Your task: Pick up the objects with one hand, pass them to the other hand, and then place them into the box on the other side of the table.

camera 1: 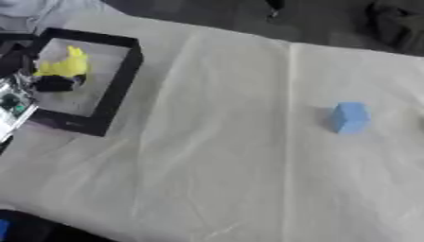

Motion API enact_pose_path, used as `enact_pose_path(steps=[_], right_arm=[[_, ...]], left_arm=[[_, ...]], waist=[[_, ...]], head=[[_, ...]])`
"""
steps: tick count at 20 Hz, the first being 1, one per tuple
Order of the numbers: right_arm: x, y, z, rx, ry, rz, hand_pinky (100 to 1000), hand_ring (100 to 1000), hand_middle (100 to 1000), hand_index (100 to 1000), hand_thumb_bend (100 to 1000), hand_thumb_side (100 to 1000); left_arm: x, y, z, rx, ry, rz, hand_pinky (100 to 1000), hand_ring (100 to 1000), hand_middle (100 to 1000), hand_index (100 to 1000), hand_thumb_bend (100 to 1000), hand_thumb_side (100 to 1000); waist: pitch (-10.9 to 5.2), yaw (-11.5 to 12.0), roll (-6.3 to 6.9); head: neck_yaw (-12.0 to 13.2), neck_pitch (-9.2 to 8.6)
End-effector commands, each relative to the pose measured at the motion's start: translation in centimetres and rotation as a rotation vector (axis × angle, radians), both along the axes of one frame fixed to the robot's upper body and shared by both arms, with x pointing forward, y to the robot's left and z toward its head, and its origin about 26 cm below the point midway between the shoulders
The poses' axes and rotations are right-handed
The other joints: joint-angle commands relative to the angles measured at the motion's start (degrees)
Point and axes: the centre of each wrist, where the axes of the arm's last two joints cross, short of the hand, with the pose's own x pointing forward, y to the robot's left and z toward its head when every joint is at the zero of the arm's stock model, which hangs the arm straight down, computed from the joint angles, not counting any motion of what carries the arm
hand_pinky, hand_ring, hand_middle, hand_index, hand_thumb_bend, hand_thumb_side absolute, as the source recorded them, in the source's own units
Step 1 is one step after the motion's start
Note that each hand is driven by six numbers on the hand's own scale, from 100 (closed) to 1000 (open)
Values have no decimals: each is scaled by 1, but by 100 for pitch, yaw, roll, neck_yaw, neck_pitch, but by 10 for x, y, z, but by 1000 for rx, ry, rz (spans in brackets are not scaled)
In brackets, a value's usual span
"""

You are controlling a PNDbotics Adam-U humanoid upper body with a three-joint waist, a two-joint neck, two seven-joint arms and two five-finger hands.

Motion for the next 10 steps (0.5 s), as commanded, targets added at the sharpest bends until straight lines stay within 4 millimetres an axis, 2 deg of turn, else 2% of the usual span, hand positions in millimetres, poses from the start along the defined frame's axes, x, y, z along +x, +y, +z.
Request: enact_pose_path(steps=[1, 4, 5, 6, 7, 8, 9, 10], right_arm=[[-2, -8, 11, -12, -42, -31, 725, 785, 764, 802, 277, 263], [-3, -10, 11, -7, -47, -46, 721, 783, 762, 800, 276, 265], [-3, -11, 11, -5, -48, -49, 722, 784, 763, 801, 277, 265], [-3, -12, 12, -4, -50, -52, 722, 784, 763, 801, 277, 265], [-3, -12, 12, -4, -51, -54, 724, 785, 764, 800, 277, 264], [-4, -14, 13, -7, -55, -62, 724, 785, 764, 800, 277, 264], [-4, -16, 15, -5, -57, -72, 722, 785, 761, 799, 276, 266], [-4, -19, 16, -1, -52, -81, 721, 788, 759, 798, 222, 221]], left_arm=[[-3, 6, 24, 29, -44, 26, 986, 726, 707, 896, 843, 453], [-7, 2, 34, 32, -67, 17, 982, 716, 709, 900, 815, 446], [-9, 1, 38, 25, -74, 12, 979, 695, 699, 898, 764, 436], [-10, 0, 42, 14, -85, 5, 979, 695, 699, 898, 764, 436], [-12, -1, 45, 6, -97, -1, 972, 647, 673, 870, 605, 468], [-16, -5, 54, -4, -140, -13, 973, 638, 670, 866, 568, 476], [-23, -12, 64, -18, -196, -40, 976, 610, 675, 859, 466, 538], [-32, -21, 73, -38, -253, -80, 968, 591, 684, 859, 551, 696]], waist=[[-79, -5, 63], [-78, 7, 100], [-79, 12, 113], [-80, 17, 123], [-81, 20, 129], [-85, 30, 137], [-87, 43, 145], [-87, 55, 151]], head=[[-22, -21], [-64, -1], [-83, 5], [-101, 10], [-121, 16], [-192, 30], [-281, 45], [-377, 56]])
